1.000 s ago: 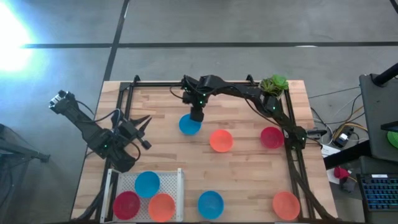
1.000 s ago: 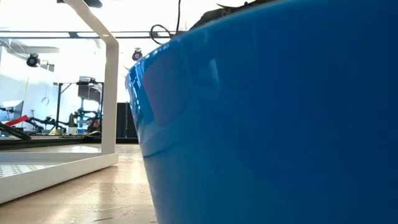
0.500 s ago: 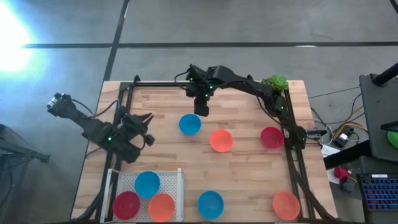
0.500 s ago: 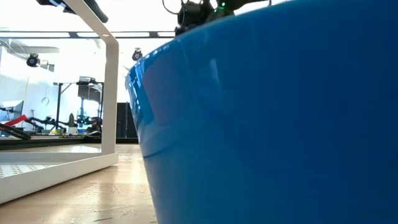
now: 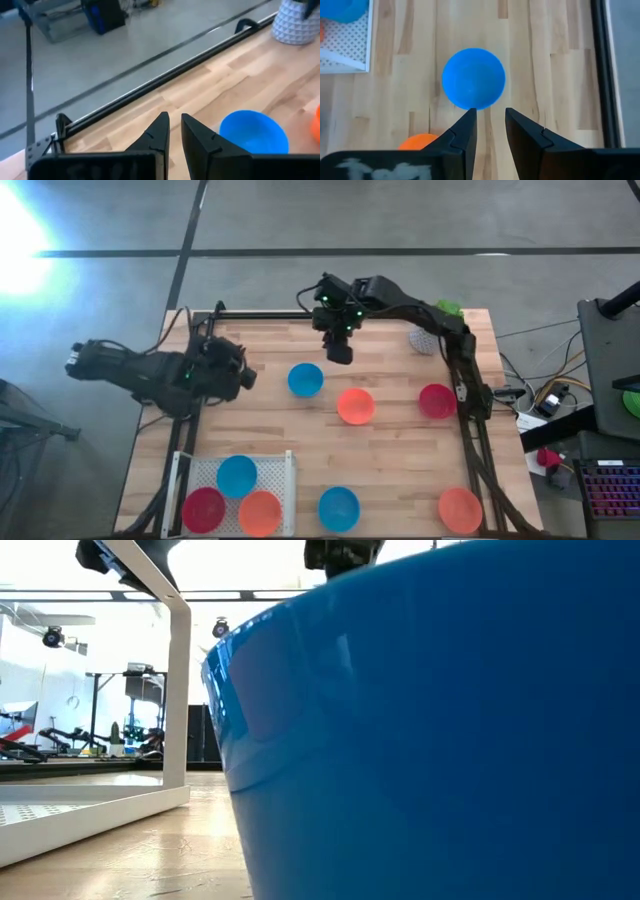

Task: Pick & Place Mini bowls
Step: Stack the top blue bowl on top of the blue bowl on the shelf

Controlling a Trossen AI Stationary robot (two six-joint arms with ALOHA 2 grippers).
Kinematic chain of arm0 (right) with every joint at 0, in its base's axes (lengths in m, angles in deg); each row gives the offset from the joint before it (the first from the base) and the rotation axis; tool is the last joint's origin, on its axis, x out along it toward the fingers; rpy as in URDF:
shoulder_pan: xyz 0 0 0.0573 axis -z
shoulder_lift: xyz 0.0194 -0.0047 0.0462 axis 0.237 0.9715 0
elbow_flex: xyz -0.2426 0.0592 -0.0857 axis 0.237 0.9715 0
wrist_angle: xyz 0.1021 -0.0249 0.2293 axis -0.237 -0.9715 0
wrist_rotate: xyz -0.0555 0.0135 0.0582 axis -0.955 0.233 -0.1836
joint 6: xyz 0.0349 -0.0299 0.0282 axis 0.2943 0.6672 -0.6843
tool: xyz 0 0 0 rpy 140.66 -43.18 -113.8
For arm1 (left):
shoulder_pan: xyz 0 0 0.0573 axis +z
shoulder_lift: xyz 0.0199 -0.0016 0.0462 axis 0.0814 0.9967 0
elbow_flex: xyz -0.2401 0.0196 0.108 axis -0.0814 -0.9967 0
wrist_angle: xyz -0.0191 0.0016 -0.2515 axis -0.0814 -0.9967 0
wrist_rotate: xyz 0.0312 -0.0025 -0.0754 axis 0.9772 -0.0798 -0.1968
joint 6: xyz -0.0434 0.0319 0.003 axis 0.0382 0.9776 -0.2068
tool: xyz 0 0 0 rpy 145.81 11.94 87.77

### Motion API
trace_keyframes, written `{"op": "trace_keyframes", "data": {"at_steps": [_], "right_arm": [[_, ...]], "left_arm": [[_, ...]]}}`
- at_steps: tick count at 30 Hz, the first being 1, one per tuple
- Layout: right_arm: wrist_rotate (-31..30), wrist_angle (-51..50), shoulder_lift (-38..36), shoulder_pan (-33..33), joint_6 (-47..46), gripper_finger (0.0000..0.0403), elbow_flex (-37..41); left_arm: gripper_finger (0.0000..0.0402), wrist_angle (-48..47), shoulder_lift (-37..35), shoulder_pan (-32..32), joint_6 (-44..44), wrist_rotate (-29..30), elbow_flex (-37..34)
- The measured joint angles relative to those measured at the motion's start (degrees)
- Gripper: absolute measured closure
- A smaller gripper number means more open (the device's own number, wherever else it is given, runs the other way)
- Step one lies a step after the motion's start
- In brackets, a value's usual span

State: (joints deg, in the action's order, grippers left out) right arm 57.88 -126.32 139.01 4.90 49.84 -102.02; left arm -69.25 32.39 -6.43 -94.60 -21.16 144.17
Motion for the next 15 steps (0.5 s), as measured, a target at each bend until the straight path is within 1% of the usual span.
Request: {"op": "trace_keyframes", "data": {"at_steps": [4,8,12,15], "right_arm": [[0.0,-0.7,-2.4,-0.1,0.1,0.0312,0.0],[0.0,-1.4,-5.1,-0.4,0.2,0.0317,0.1],[0.0,-1.7,-7.8,-0.4,0.0,0.0322,0.6],[0.0,-1.8,-10.1,-0.5,0.0,0.0324,1.3]], "left_arm": [[0.0357,3.4,0.0,5.2,5.7,-3.7,0.6],[0.0350,8.3,0.6,10.0,10.8,-11.9,0.7],[0.0338,12.8,2.3,13.9,15.7,-15.1,0.8],[0.0331,14.6,4.1,16.3,16.9,-18.2,1.1]]}}
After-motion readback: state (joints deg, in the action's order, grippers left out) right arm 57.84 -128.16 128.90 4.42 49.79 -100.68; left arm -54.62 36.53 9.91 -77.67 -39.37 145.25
